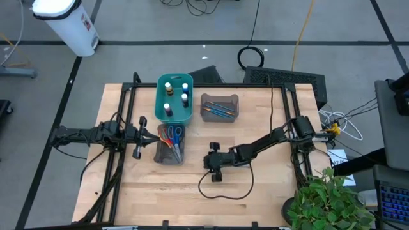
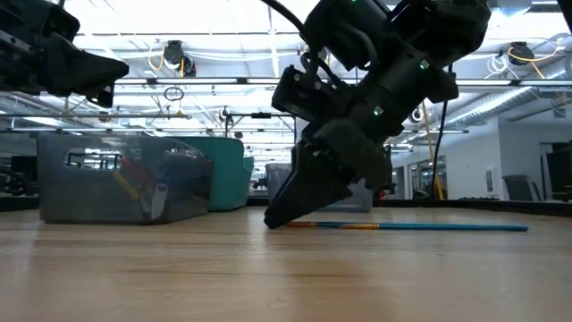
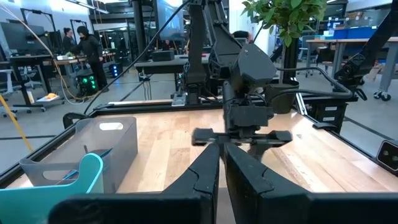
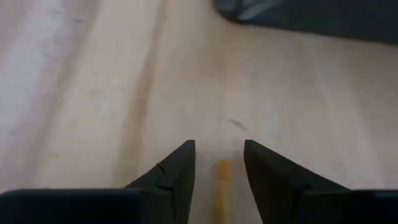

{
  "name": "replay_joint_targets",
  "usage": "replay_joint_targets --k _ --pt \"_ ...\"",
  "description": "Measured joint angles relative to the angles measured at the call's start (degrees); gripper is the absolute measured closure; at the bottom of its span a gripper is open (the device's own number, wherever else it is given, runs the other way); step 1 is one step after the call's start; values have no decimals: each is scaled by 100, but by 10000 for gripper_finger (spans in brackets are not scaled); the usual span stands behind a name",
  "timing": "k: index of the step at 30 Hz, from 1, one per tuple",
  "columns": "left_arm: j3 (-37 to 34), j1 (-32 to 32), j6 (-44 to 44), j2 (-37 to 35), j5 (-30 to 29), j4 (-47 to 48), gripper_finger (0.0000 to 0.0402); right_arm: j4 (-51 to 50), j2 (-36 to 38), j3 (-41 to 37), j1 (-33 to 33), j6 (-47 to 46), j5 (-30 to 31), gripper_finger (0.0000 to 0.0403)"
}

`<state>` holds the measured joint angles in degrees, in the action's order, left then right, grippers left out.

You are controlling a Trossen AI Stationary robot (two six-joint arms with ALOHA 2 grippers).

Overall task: Pick & Place Paint Supplies
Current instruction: Put the blue paintbrush into the top black bin

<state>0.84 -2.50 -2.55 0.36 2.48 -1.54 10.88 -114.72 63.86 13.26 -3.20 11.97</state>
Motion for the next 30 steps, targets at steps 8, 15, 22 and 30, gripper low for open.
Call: replay_joint_targets --k 8,15,22,30 --pt "2 0 0 0 0 2 369 -257 335 4 -20 -254 167 229" --pt "1 0 0 1 0 2 369 -349 304 4 -20 -467 141 233" --pt "2 1 0 0 -1 2 369 -287 260 -9 -17 -534 -317 242" --pt "2 0 0 0 0 2 369 -76 260 -207 -11 -516 -311 244"
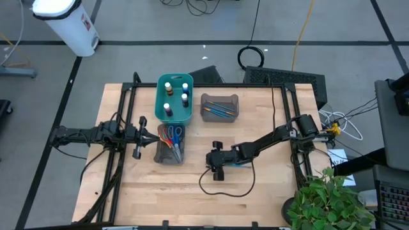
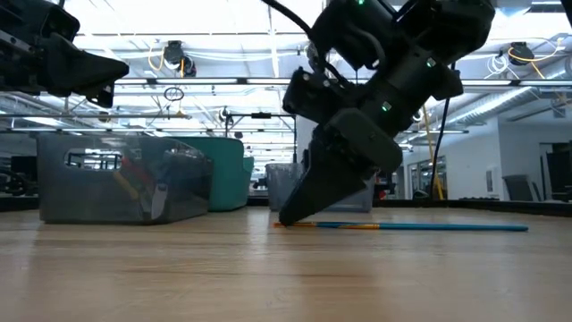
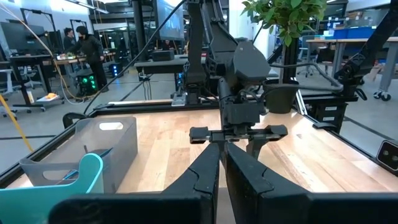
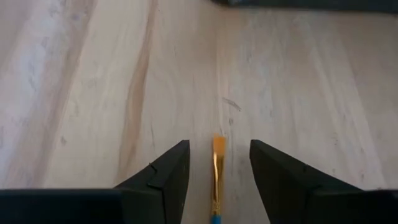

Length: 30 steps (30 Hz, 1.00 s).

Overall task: Pick & Place Paint Supplies
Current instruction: Put the blue paintbrush into the top black bin

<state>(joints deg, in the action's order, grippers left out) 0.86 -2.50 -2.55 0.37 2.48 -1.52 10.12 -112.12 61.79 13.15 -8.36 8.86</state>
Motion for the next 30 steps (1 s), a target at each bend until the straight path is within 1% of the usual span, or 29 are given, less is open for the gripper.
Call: replay_joint_targets --k 16,20,22,26,30 --pt "0 0 0 0 0 -2 369 280 -16 -173 9 249 9 273" --pt "0 0 -1 0 -1 -2 369 546 -131 -173 9 363 9 276" --pt "0 2 0 0 0 -2 369 521 -131 -173 9 365 28 276" --pt "1 0 0 0 0 -1 369 331 -131 -173 -13 308 281 278" --pt "2 2 0 0 0 0 369 389 -135 -173 -13 348 163 287"
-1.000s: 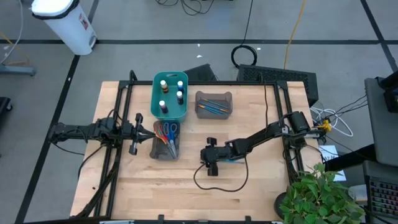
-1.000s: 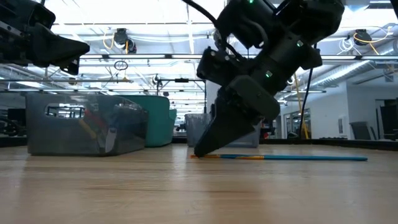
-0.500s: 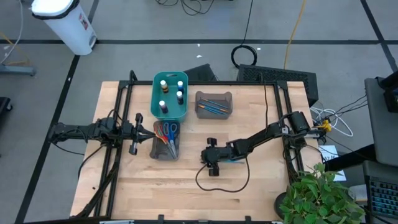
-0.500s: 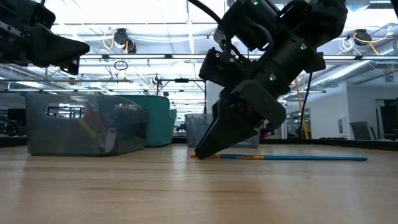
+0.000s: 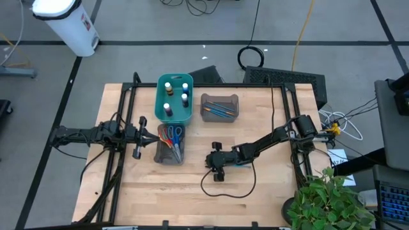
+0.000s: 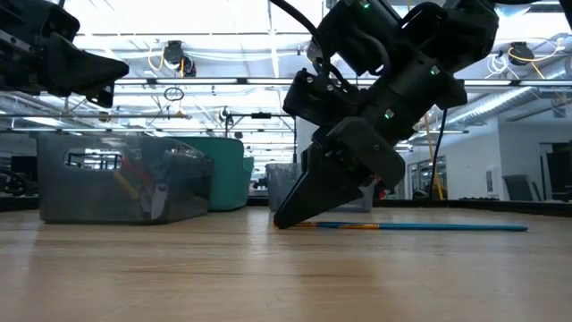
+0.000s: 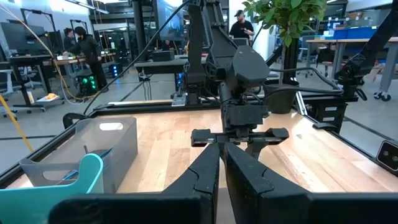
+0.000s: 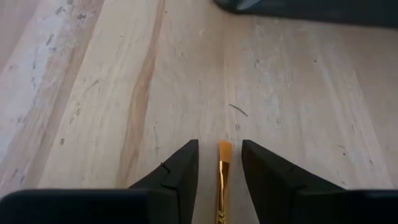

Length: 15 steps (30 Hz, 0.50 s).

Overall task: Pick & Place Paint Supplies
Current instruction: Put the blue paintbrush into the top black bin

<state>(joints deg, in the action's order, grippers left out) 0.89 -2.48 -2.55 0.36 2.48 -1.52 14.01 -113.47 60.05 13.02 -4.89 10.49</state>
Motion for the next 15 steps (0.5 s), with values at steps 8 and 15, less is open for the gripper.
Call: replay_joint_targets --k 8,15 --pt "0 -2 0 0 0 -1 369 38 -7 0 -5 125 -33 331" --pt "0 0 0 0 -2 -2 369 40 -16 0 -24 122 -34 389"
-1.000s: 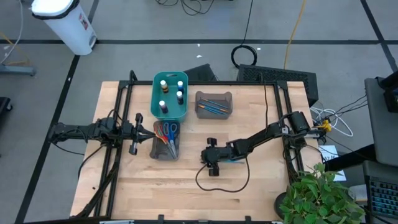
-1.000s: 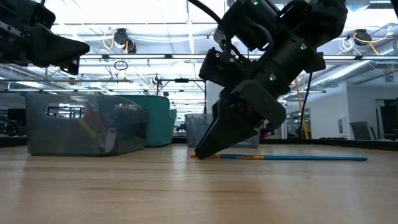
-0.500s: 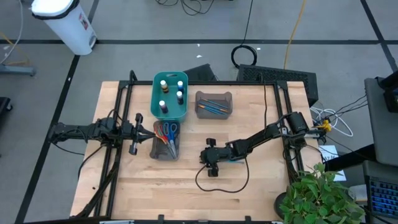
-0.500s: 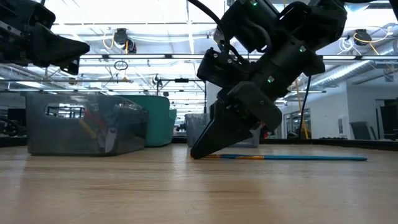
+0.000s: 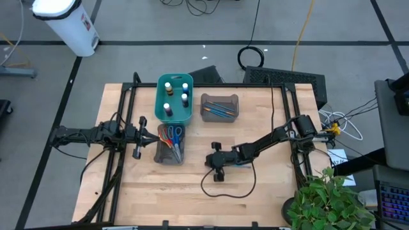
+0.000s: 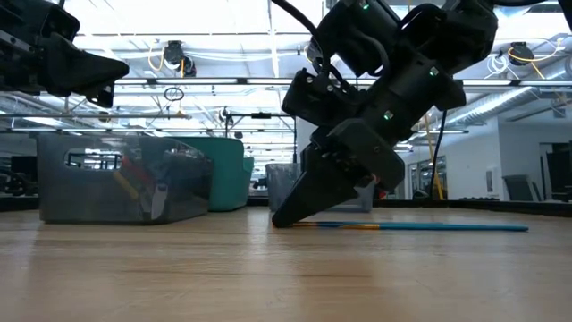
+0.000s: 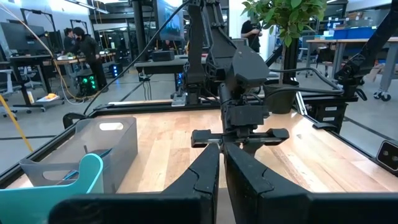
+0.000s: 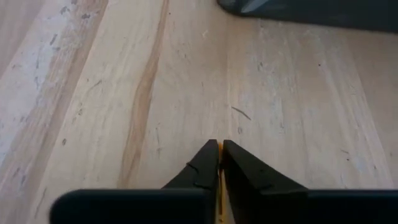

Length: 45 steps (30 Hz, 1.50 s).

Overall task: Pick & Place Paint Supplies
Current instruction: Put the blue paintbrush into the top black bin

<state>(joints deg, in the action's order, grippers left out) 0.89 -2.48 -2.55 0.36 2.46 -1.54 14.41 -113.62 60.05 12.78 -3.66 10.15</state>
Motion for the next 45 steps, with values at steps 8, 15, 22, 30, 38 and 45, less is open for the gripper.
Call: replay_joint_targets --k 8,15,22,30,38,45 --pt "0 0 0 0 1 1 369 4 0 2 -7 7 31 401" --pt "0 0 -1 1 1 2 369 84 216 11 -31 41 52 402" --pt "0 0 0 0 0 2 369 81 756 15 -86 -3 33 402" --pt "0 0 0 0 2 2 369 69 1527 -6 -285 117 28 403" --pt "0 -1 0 0 0 0 369 622 2265 -395 -795 140 8 403" --pt "0 -2 0 2 2 0 369 1322 2712 -970 -1490 136 11 403"
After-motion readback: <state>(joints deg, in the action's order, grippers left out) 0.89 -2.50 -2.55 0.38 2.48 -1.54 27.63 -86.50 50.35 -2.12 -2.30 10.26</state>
